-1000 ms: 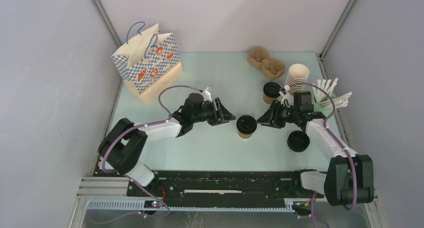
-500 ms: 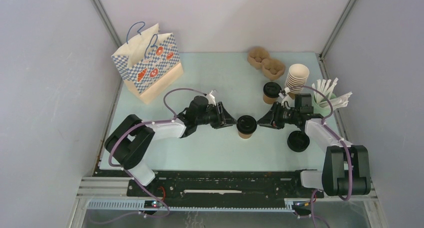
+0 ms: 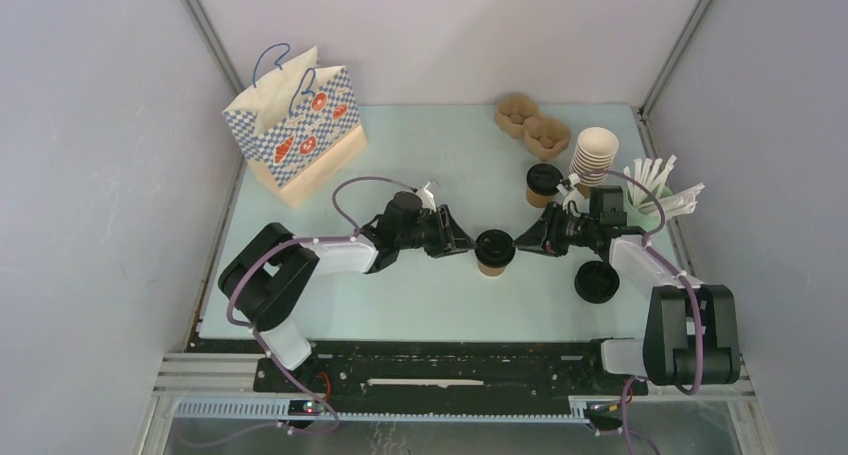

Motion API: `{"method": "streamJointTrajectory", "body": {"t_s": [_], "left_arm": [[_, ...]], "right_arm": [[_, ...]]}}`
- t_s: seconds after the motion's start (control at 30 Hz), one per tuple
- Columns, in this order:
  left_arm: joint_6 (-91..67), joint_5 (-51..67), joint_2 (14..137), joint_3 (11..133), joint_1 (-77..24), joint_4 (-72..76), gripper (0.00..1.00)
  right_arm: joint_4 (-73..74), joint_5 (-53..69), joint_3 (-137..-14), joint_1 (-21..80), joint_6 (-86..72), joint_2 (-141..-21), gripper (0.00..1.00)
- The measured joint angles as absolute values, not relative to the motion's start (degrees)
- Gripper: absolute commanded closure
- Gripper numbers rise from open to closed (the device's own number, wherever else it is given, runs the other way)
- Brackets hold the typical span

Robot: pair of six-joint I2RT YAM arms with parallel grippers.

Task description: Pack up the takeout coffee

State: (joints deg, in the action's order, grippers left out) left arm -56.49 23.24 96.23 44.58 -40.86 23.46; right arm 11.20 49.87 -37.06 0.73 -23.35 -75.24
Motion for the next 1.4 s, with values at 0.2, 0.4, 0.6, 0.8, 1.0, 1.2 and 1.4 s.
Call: {"method": "streamJointTrajectory", "body": {"t_s": [0.2, 0.4, 0.6, 0.8, 1.0, 1.2, 1.4], "left_arm": [[-56.45, 22.74, 96.66, 45.01, -40.95, 23.57, 0.61], [-55.83, 21.67, 96.64, 45.04, -41.34, 23.59, 0.63], [-54.83, 19.92, 96.57, 45.04, -41.45, 23.97, 0.63], [-53.17, 16.29, 95.68, 44.77, -40.58, 23.81, 0.61], [-49.82, 14.74, 94.61, 46.33, -40.93, 19.18, 0.58], [-46.44, 15.16, 94.50, 49.23, -42.41, 11.88, 0.53], [-44.27, 14.94, 92.84, 50.85, -42.63, 5.65, 0.47]], "right_arm": [[10.11, 49.56, -36.49, 0.80, -23.40, -76.44, 0.67], [0.73, 50.57, -31.22, 0.89, -27.97, -75.79, 0.78], [-6.98, 45.21, -26.06, 3.20, -35.86, -72.90, 0.79], [-19.57, 44.21, -24.27, 5.30, -43.42, -78.22, 0.71], [-7.07, 37.01, -26.89, 7.49, -38.79, -70.63, 0.52], [8.05, 34.76, -35.40, 7.51, -31.57, -66.98, 0.39], [18.83, 28.99, -42.96, 10.31, -23.44, -65.32, 0.24]]}}
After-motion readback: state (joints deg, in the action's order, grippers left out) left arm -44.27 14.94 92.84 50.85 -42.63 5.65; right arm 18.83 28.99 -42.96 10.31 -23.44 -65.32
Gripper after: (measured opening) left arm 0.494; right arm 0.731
